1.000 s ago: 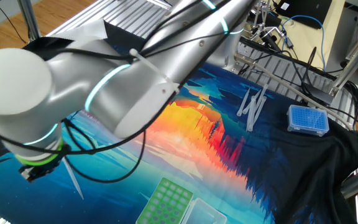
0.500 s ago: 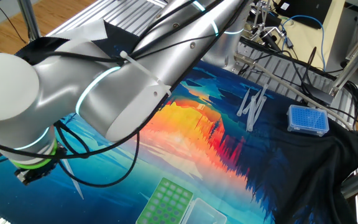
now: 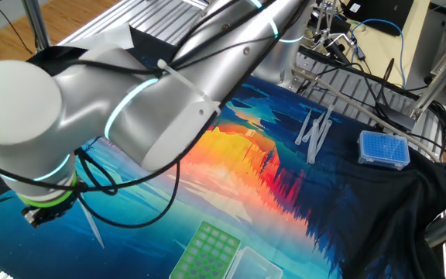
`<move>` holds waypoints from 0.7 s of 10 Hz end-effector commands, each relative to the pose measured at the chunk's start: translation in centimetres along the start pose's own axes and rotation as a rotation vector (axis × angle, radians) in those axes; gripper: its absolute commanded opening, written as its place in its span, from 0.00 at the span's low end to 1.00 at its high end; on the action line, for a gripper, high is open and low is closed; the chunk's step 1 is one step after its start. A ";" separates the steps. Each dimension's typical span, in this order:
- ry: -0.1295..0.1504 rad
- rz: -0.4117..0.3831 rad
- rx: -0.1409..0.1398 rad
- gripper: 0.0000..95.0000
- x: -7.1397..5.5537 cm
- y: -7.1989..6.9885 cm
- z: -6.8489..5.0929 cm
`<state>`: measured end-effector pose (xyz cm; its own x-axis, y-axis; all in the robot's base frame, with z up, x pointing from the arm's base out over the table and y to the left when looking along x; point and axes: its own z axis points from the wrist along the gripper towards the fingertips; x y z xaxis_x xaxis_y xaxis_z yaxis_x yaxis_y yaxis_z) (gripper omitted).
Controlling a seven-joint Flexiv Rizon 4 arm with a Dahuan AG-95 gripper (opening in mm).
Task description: Insert a large pipette tip into the holder for large pipette tips
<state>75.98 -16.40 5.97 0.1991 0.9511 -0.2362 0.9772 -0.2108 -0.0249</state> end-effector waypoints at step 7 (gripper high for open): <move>-0.085 0.105 -0.004 0.00 0.1 0.0 0.1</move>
<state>75.90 -16.29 5.92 0.2939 0.9016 -0.3173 0.9516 -0.3071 0.0088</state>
